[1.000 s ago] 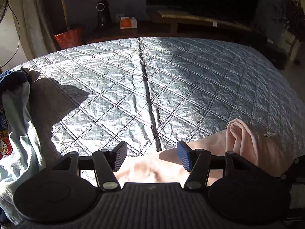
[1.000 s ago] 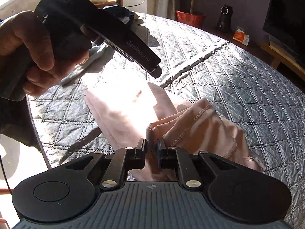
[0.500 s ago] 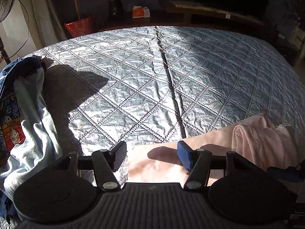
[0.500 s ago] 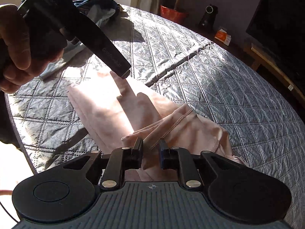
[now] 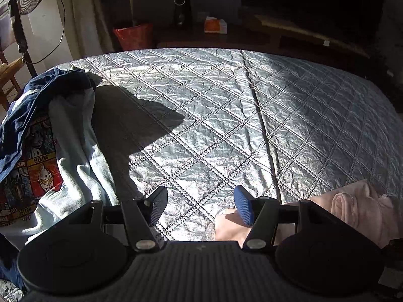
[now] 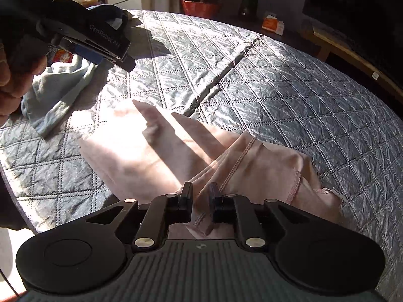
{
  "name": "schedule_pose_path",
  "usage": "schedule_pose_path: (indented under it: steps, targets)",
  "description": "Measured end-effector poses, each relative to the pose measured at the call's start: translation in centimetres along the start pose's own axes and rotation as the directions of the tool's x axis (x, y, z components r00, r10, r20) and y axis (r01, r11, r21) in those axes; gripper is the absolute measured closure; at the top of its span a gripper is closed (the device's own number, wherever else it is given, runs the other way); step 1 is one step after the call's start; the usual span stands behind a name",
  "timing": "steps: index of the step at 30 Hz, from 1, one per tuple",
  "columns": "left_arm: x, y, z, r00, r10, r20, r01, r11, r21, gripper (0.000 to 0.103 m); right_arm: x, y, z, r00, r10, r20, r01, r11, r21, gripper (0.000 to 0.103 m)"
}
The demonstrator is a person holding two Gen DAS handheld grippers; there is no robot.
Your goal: Fold clothes
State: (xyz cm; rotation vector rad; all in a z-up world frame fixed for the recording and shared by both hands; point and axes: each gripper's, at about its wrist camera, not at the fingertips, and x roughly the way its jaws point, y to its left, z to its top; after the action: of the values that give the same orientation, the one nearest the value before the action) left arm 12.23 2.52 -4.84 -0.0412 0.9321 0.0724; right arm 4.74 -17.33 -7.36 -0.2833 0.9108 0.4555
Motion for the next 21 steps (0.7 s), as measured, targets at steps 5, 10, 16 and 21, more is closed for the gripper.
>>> schedule_pose_path:
  steps: [5,10,16,21]
  targets:
    - [0.0,1.0,0.2,1.0,-0.001,-0.009,0.0,0.999,-0.034,0.048,1.3,1.7,-0.2,0.998,-0.059,-0.018,0.06,0.997,0.054,0.035]
    - [-0.1,0.7,-0.1,1.0,-0.008,-0.013,0.008,1.0,-0.013,0.048,1.3,2.0,-1.0,0.996,-0.088,-0.011,0.088,0.996,0.032,0.081]
    - [-0.2,0.9,0.0,1.0,-0.017,-0.009,0.017,1.0,-0.015,0.048,-0.6,2.3,-1.3,0.994,-0.1,-0.032,0.095,0.988,-0.123,0.093]
    - [-0.3,0.9,-0.1,1.0,-0.018,-0.011,0.018,1.0,-0.016,0.048,-2.5,3.2,-2.3,0.991,-0.124,-0.041,0.102,0.933,-0.346,0.093]
